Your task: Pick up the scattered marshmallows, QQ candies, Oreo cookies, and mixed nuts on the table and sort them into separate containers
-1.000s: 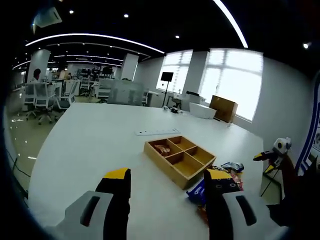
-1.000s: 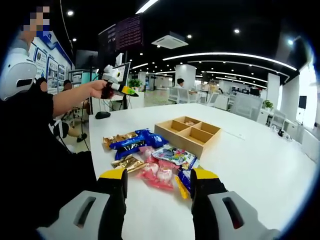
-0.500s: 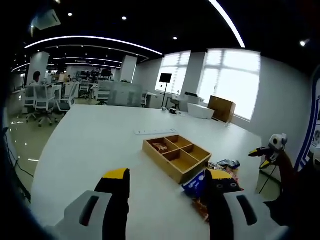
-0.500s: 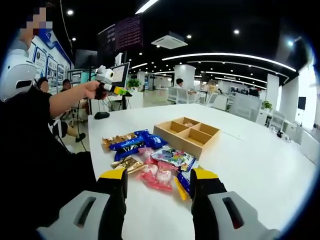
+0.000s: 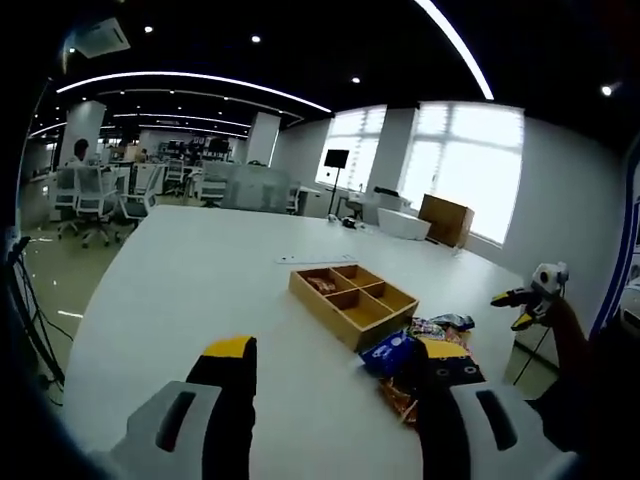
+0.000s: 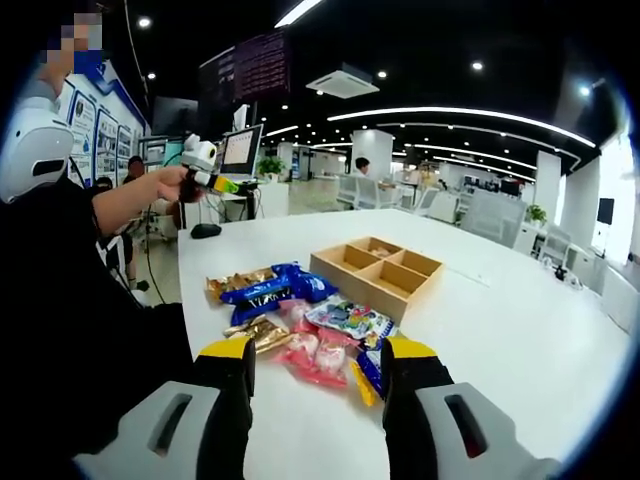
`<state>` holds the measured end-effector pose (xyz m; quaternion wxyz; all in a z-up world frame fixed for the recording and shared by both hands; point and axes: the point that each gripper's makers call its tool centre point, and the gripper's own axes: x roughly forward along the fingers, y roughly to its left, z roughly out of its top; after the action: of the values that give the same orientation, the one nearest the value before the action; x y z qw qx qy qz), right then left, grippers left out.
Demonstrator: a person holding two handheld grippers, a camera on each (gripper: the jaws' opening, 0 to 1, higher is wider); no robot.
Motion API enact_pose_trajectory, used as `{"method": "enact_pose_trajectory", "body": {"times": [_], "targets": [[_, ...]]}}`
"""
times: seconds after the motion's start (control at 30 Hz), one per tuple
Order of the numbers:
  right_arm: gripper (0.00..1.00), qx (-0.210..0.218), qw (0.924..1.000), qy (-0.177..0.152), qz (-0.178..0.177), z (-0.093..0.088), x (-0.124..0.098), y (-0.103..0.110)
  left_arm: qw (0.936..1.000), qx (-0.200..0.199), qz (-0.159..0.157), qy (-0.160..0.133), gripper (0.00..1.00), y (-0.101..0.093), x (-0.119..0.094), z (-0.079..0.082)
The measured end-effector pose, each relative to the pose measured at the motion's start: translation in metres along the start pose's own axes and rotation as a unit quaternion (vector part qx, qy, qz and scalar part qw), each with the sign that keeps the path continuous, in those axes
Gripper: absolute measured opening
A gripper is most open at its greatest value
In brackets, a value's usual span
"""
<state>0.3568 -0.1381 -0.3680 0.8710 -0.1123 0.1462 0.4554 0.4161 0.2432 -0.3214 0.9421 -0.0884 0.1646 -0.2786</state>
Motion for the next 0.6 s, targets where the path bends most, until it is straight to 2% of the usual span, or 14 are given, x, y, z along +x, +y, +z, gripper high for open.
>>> {"method": "enact_pose_trajectory", "body": {"times": [0.6], "targets": [[0.46,0.006,1.0,0.0,-0.004,-0.006,-0.003,0.0,0.9997,0.013,-0.018,-0.008,0.72,-0.038,-0.02,-0.014]]}}
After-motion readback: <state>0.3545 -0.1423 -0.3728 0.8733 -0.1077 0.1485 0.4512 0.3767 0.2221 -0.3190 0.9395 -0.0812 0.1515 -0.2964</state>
